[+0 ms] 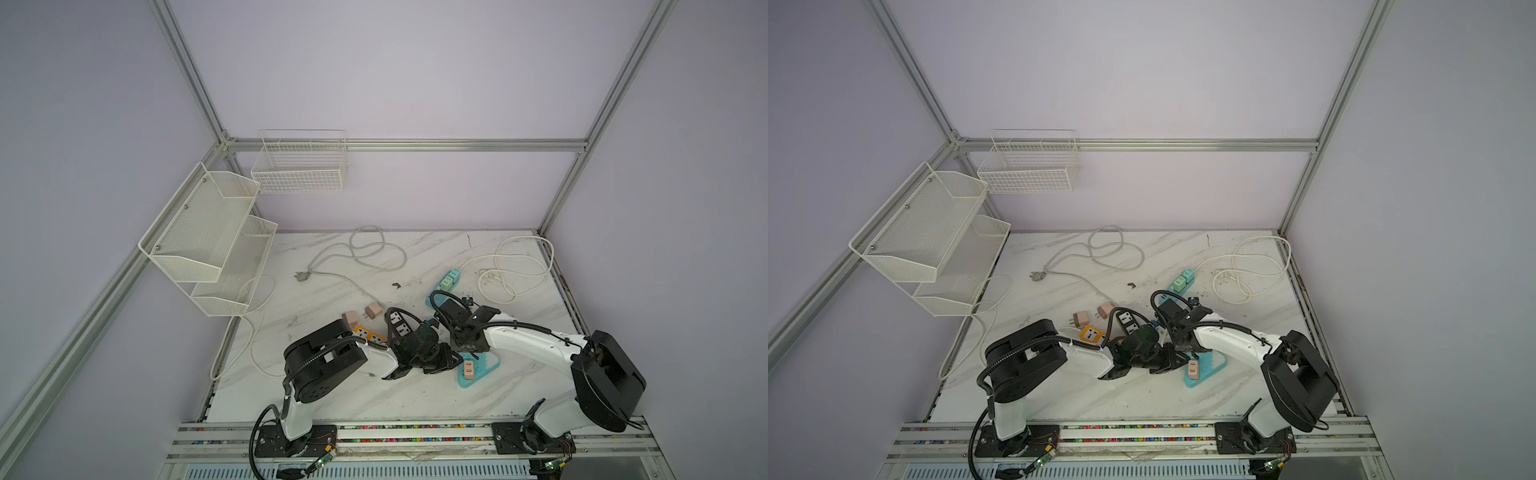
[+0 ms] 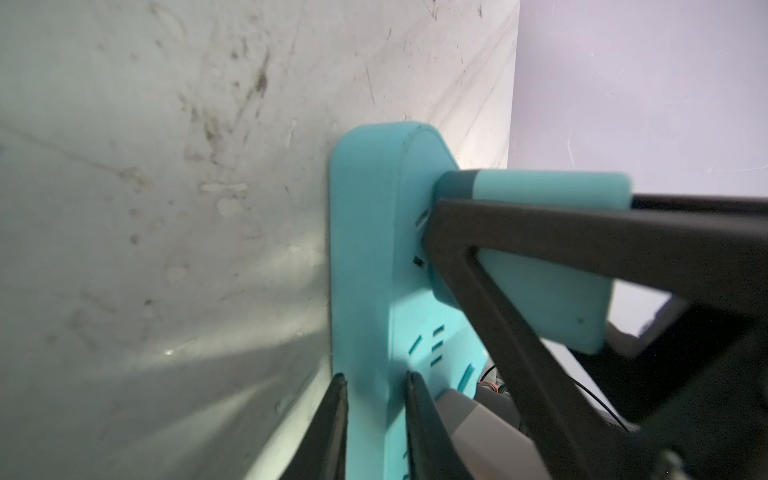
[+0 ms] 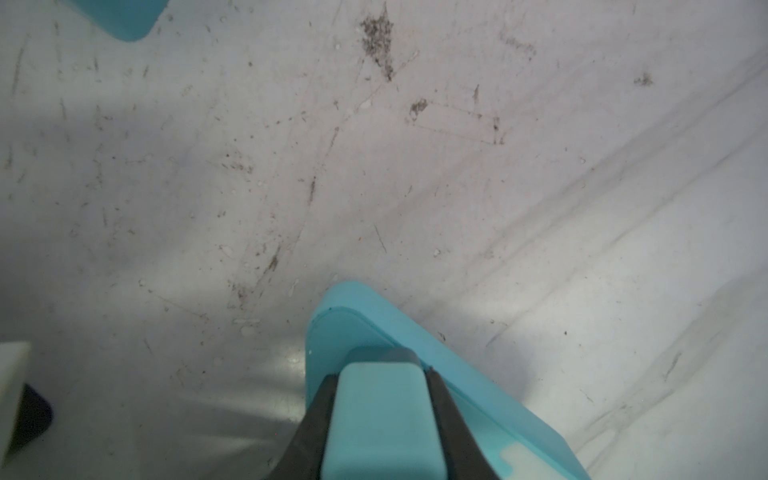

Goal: Pull the plug off the socket

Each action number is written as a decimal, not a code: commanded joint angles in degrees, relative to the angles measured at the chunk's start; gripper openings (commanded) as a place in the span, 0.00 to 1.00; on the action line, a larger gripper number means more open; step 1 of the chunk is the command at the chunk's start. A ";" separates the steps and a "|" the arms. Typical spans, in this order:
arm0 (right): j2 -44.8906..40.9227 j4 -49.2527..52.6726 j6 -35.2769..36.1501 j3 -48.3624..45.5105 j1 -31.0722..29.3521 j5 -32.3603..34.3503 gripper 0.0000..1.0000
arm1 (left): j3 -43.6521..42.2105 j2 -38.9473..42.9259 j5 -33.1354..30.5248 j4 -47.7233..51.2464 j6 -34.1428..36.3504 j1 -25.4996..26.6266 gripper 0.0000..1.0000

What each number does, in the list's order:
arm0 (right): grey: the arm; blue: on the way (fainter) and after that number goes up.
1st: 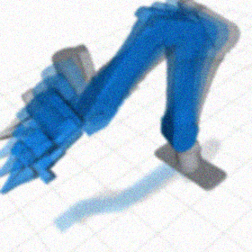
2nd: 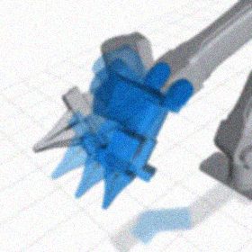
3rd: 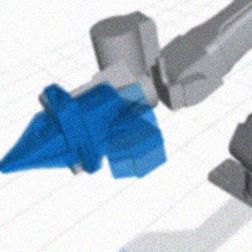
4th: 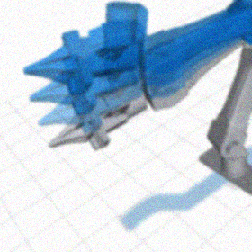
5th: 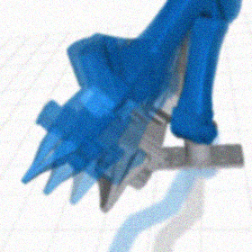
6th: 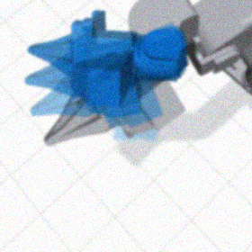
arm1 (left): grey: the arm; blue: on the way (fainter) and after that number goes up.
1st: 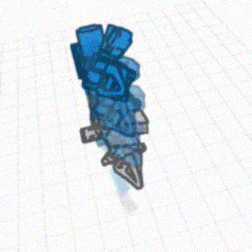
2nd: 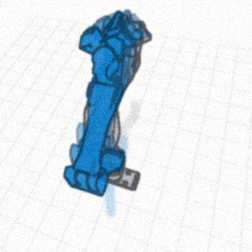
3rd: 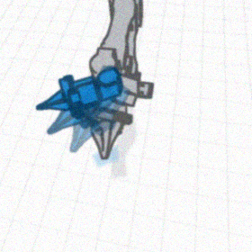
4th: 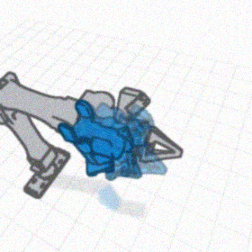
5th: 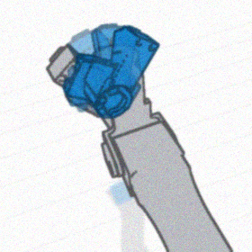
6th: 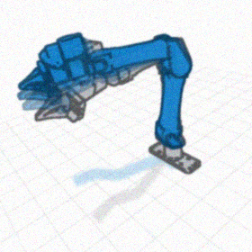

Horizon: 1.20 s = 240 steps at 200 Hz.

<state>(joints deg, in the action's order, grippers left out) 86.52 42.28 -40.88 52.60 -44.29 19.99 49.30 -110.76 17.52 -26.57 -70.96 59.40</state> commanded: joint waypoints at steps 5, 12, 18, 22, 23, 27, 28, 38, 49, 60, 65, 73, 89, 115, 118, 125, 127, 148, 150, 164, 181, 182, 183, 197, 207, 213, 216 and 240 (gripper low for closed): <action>0.34 -6.60 -1.64 1.84 -2.20 -2.34 0.09 | 2.03 -4.21 -0.90 10.88 -0.38 1.65 0.24; -0.22 -7.58 -0.87 1.26 -2.11 -3.01 0.09 | 1.88 -4.16 -0.91 11.01 -0.50 1.67 0.24; -0.75 -7.46 -0.77 1.03 -1.95 -2.66 0.09 | 1.69 -4.12 -1.14 10.99 -0.58 1.64 0.24; -1.04 -7.25 -0.86 0.89 -1.79 -2.32 0.09 | 1.67 -3.98 -1.29 11.05 -0.62 1.68 0.24; -1.11 -7.19 -0.86 0.86 -1.73 -2.28 0.09 | 1.59 -3.96 -1.32 11.08 -0.64 1.69 0.24; -1.49 -7.13 -0.88 0.71 -1.49 -2.02 0.09 | 1.44 -3.86 -1.41 11.03 -0.75 1.69 0.24; -1.56 -7.13 -0.87 0.64 -1.40 -2.04 0.09 | 1.43 -3.81 -1.47 11.06 -0.76 1.69 0.24; -2.53 -7.04 -0.56 0.07 -0.46 -2.42 0.09 | 1.24 -3.55 -1.62 10.89 -0.80 1.69 0.24; -3.46 -7.61 0.03 -0.31 0.15 -3.33 0.09 | 1.39 -3.28 -1.53 10.24 -0.76 1.65 0.25; -3.80 -7.93 0.35 -0.23 0.17 -4.11 0.09 | 1.57 -3.00 -1.09 8.65 -0.54 1.61 0.27; -3.70 -7.87 0.28 -0.05 0.18 -4.22 0.09 | 1.67 -2.80 -0.94 8.10 -0.43 1.61 0.28; -3.72 -7.71 0.25 0.21 0.17 -4.14 0.09 | 1.83 -2.39 -0.65 7.11 -0.16 1.60 0.30; -3.62 -7.70 0.66 0.53 0.22 -4.31 0.09 | 1.85 -1.34 -0.68 6.25 0.45 1.51 0.33; -3.02 -7.74 1.93 1.38 0.30 -5.54 0.09 | -0.28 1.00 -1.75 4.61 0.59 0.86 0.37; -3.02 -7.86 2.09 1.51 0.34 -5.70 0.09 | -0.74 1.27 -1.94 3.91 0.57 0.81 0.37; -3.06 -8.09 2.37 1.62 0.35 -6.19 0.09 | -1.84 1.75 -2.22 2.76 0.11 0.58 0.37; -3.03 -8.16 2.54 1.67 0.41 -6.34 0.09 | -2.08 1.90 -2.35 2.33 0.11 0.51 0.37; -2.33 -8.36 2.98 2.24 0.61 -8.14 0.09 | -4.32 2.69 -2.41 -1.44 -0.51 -0.15 0.38; -2.28 -8.40 3.00 2.29 0.59 -8.28 0.09 | -4.46 2.60 -2.40 -1.57 -0.54 -0.20 0.38; -2.27 -8.87 3.14 2.48 0.61 -9.54 0.09 | -5.21 2.61 -2.09 -3.83 -0.97 -0.40 0.38; -2.58 -8.74 3.20 2.94 0.94 -9.72 0.09 | -6.66 2.82 -2.12 -6.73 -1.52 -0.63 0.39; -2.58 -8.72 3.19 2.99 0.95 -9.76 0.09 | -6.75 2.87 -2.17 -6.78 -1.58 -0.66 0.39; -2.58 -8.67 3.18 3.01 1.00 -9.82 0.09 | -6.80 2.89 -2.20 -6.89 -1.61 -0.67 0.40; -2.76 -8.77 3.54 3.30 1.68 -10.73 0.09 | -8.17 3.46 -2.72 -8.51 -2.05 -0.77 0.42; -2.80 -9.05 3.92 3.63 2.00 -11.48 0.09 | -9.52 3.71 -3.21 -10.25 -2.58 -0.77 0.43; -2.76 -9.15 4.06 3.71 2.18 -11.90 0.09 | -10.18 3.86 -3.21 -11.38 -2.85 -0.86 0.44; -2.62 -9.15 4.13 3.79 2.21 -12.04 0.09 | -10.45 3.95 -3.21 -11.74 -2.91 -0.93 0.44; -2.40 -9.31 4.15 4.01 2.80 -12.17 0.09 | -12.22 5.09 -3.83 -13.97 -3.04 -1.08 0.47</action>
<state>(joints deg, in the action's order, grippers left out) 85.27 36.53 -36.27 53.93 -42.04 9.45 40.66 -107.74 14.26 -37.36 -73.12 58.15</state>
